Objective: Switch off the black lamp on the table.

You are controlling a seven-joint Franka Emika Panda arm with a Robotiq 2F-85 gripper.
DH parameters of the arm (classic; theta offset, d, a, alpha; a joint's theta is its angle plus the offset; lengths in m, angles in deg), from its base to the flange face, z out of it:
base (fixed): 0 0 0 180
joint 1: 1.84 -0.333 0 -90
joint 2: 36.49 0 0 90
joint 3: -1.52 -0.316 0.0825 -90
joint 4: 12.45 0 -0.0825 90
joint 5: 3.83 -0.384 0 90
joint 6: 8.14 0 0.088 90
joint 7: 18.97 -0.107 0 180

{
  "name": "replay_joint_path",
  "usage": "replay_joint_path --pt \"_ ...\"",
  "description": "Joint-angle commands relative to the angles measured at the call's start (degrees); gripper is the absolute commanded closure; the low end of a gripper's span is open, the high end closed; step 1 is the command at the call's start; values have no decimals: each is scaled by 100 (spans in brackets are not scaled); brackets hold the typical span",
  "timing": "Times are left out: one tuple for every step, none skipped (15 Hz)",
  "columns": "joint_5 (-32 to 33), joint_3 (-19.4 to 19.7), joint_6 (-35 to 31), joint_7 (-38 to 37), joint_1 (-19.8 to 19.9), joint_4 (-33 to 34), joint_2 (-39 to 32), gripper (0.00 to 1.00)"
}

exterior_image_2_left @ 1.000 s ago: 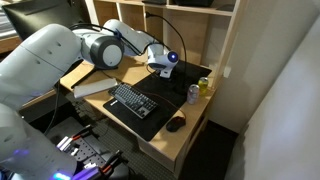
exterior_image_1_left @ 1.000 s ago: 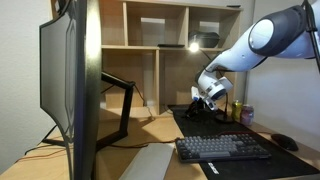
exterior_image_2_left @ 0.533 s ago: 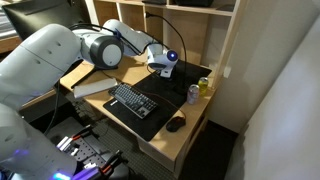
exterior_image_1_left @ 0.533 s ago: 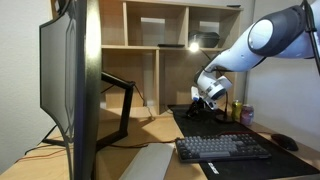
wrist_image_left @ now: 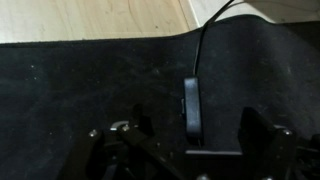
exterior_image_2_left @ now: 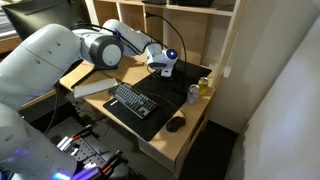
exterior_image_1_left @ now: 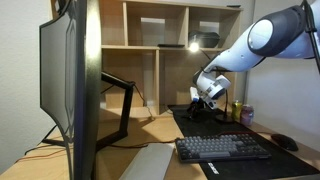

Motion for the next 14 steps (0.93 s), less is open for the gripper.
replay_joint_path --pt "-6 -174 273 -187 112 196 -121 0" --pt "2 -169 331 -290 102 180 -110 0" --pt "18 -147 338 -404 78 166 -104 0" --pt "49 -114 343 -500 55 157 -100 0" --pt "73 -94 396 -619 48 138 -84 24" --pt "129 -42 443 -775 21 106 -63 27" --pt "167 -31 483 -860 19 109 -64 33" --pt "220 -21 531 -951 20 117 -66 42" --pt "270 -16 562 -1020 22 126 -68 47" --pt "326 -3 563 -1079 16 131 -71 55" --pt "384 10 569 -1140 11 134 -72 61" --pt "435 32 546 -1210 -3 128 -70 70" --pt "487 46 519 -1282 -12 127 -71 75" --pt "534 58 488 -1352 -20 125 -73 84"
